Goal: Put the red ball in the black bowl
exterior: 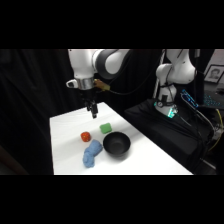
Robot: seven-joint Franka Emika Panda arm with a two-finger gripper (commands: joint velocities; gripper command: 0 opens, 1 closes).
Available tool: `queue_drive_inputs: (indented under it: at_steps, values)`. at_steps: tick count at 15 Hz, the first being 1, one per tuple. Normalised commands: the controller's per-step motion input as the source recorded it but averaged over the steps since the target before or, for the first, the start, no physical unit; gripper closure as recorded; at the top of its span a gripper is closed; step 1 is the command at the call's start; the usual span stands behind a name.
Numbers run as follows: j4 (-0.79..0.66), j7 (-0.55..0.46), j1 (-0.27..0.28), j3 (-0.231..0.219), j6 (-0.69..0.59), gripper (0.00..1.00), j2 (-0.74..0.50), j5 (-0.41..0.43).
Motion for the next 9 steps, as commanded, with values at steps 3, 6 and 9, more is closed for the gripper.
queue_drive_inputs:
  at_steps: [3, 6, 9]
  values:
    - [0.4, -0.07, -0.112, 0.018, 0.13, 0.0, 0.34, 0.185]
    - [0.39, -0.11, -0.129, 0.052, 0.14, 0.0, 0.38, 0.229]
    - [0.36, -0.02, -0.081, 0.03, 0.15, 0.0, 0.35, 0.093]
